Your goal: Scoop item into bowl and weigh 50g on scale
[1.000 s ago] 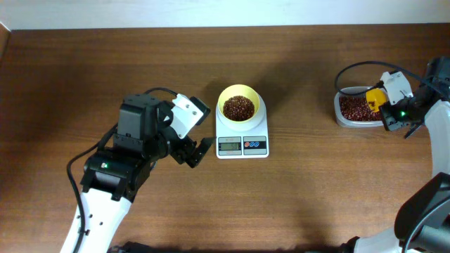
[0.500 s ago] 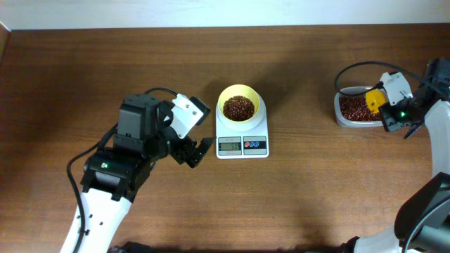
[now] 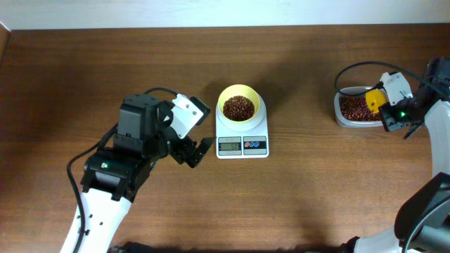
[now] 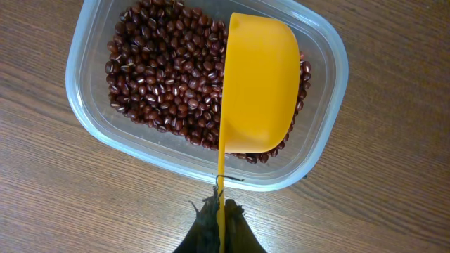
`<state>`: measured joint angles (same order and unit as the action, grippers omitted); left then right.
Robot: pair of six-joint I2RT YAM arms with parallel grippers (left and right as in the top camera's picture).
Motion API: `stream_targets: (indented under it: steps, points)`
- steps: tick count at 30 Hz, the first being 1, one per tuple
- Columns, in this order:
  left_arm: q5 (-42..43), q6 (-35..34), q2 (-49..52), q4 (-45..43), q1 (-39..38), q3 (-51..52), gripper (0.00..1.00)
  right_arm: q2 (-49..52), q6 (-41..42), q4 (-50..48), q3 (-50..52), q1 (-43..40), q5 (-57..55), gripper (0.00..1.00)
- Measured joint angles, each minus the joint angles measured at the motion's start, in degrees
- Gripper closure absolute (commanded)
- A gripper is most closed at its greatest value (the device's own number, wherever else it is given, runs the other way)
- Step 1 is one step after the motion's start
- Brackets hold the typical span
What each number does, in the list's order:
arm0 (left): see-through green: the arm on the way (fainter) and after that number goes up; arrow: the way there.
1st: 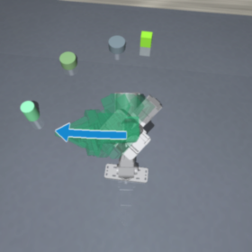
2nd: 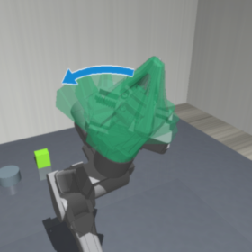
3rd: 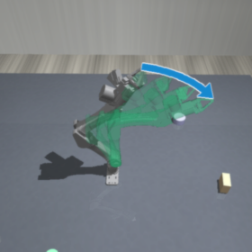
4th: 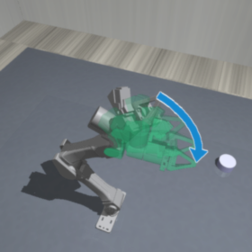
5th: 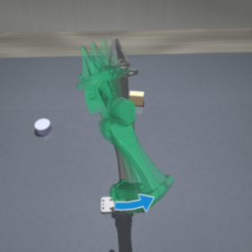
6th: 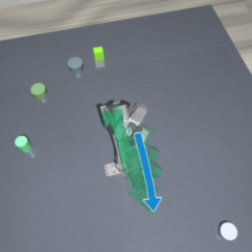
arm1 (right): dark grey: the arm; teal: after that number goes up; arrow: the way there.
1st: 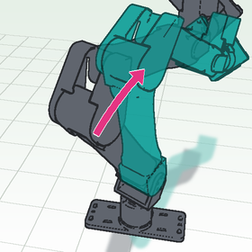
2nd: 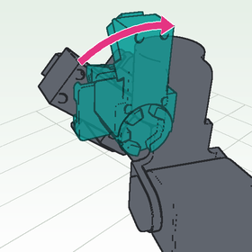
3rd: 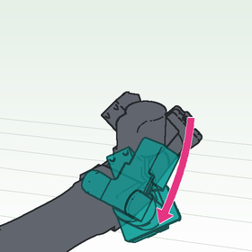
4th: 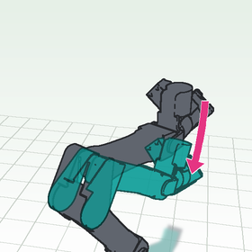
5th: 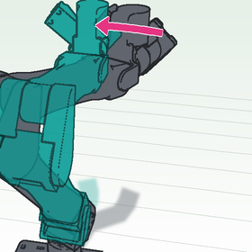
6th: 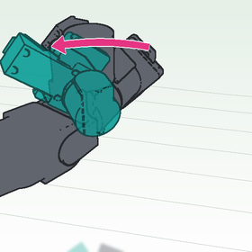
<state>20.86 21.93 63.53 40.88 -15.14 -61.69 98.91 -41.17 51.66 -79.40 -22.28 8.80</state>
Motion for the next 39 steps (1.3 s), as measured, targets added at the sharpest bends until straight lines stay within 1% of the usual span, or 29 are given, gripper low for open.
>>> stream_targets:
  steps: [4,12,20,23,24,26,27,28,30,36,39]
  points:
    - [0.0,0.0,0.0,0.0,0.0,0.0,0.01,0.0,0.0,0.0,-0.1,0.0,0.0,0.96]
    - [0.0,0.0,0.0,0.0,0.0,0.0,0.01,-0.1,-2.0,2.6,-6.9,0.0,-1.6,0.96]
    - [0.0,0.0,0.0,0.0,0.0,0.0,0.01,-0.1,-2.1,6.5,-7.1,2.3,-2.9,0.96]
    - [0.0,0.0,0.0,0.0,0.0,0.0,0.01,-0.1,4.8,6.6,-7.1,2.3,-3.0,0.96]
    - [0.0,0.0,0.0,0.0,0.0,0.0,0.01,-0.1,9.0,6.7,-7.1,2.3,-3.0,0.96]
    - [0.0,0.0,0.0,0.0,0.0,0.0,0.01,-0.1,14.1,6.8,-7.1,2.3,-3.0,0.96]
    - [0.0,0.0,0.0,0.0,0.0,0.0,0.01,-0.1,18.5,7.8,-7.3,2.3,-2.6,0.96]
    - [0.0,0.0,0.0,0.0,0.0,0.0,0.01,-0.1,20.6,8.4,-7.5,2.3,-2.1,0.96]
    - [0.0,0.0,0.0,0.0,0.0,0.0,0.01,-0.2,27.9,11.0,-9.4,2.3,1.7,0.96]
    - [0.0,0.0,0.0,0.0,0.0,0.0,0.01,-0.5,38.3,13.9,-16.1,2.3,13.4,0.96]
    - [0.0,0.0,0.0,0.0,0.0,0.0,0.01,-0.5,42.5,14.0,-16.8,2.3,14.9,0.96]
